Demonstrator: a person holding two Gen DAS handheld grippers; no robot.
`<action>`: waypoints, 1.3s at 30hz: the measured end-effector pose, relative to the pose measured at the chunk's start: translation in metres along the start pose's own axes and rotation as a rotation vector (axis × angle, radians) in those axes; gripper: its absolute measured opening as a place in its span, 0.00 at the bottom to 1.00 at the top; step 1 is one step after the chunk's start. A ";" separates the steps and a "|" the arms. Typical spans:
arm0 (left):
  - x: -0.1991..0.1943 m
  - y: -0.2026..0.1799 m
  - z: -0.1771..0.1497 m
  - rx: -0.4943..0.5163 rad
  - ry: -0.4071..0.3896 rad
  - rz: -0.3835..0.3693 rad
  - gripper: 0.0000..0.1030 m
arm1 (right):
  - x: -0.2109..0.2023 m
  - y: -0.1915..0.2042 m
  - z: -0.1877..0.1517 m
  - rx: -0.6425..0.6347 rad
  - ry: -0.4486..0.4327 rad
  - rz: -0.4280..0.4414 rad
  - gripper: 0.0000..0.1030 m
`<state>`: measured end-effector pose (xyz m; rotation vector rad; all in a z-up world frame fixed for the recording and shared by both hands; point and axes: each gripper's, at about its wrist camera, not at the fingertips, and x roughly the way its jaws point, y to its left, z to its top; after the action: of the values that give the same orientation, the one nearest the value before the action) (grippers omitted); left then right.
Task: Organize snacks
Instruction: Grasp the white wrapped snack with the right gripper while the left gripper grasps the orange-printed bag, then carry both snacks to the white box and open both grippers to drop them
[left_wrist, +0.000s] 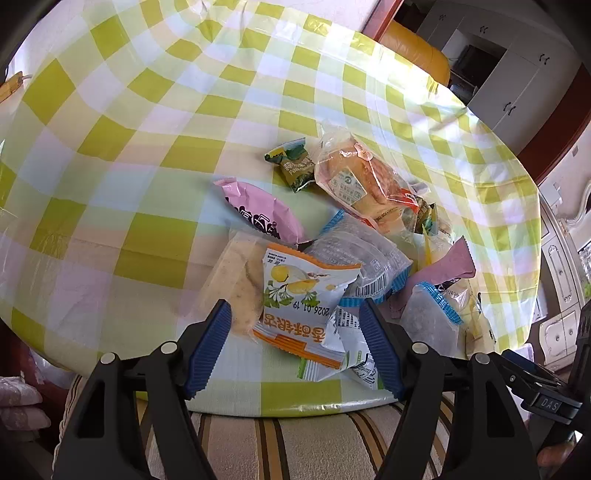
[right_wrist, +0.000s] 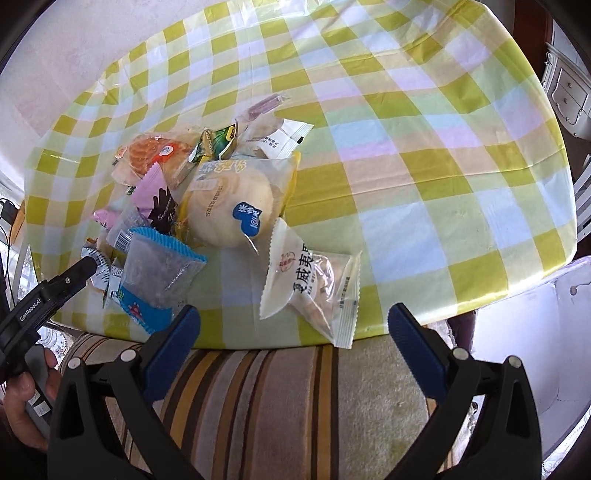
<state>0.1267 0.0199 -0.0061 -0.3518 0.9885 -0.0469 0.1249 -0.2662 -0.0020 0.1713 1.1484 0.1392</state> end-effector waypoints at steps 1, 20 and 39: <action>0.002 -0.002 0.000 0.007 0.002 0.005 0.67 | 0.003 0.001 0.001 -0.010 0.002 -0.004 0.99; -0.013 -0.027 -0.005 0.130 -0.100 0.100 0.36 | 0.020 -0.005 0.010 0.001 0.023 -0.041 0.40; -0.062 -0.087 -0.009 0.244 -0.260 0.059 0.36 | -0.052 -0.069 0.006 0.134 -0.140 -0.096 0.36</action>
<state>0.0953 -0.0523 0.0662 -0.1007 0.7256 -0.0656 0.1111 -0.3443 0.0330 0.2405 1.0239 -0.0341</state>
